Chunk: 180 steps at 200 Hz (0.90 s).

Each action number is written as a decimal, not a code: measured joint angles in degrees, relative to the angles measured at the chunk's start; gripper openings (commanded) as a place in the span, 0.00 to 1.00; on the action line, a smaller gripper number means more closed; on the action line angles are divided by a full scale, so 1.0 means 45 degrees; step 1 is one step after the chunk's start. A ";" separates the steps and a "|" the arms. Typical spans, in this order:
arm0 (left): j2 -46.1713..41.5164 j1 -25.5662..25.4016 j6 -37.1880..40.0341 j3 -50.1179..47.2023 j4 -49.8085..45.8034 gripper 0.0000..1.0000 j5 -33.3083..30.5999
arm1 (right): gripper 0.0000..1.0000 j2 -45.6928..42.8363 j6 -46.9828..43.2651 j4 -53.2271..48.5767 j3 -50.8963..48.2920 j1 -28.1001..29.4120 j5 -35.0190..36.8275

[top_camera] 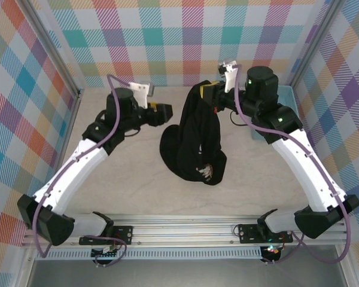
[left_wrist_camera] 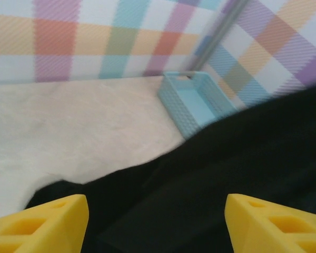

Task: Fold the inside-out t-shirt

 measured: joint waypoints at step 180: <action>-0.0296 -0.0806 0.0549 -0.1817 0.0962 0.00 -0.0991 | 0.00 -0.0039 -0.0199 -0.1569 0.0175 -0.1409 0.1812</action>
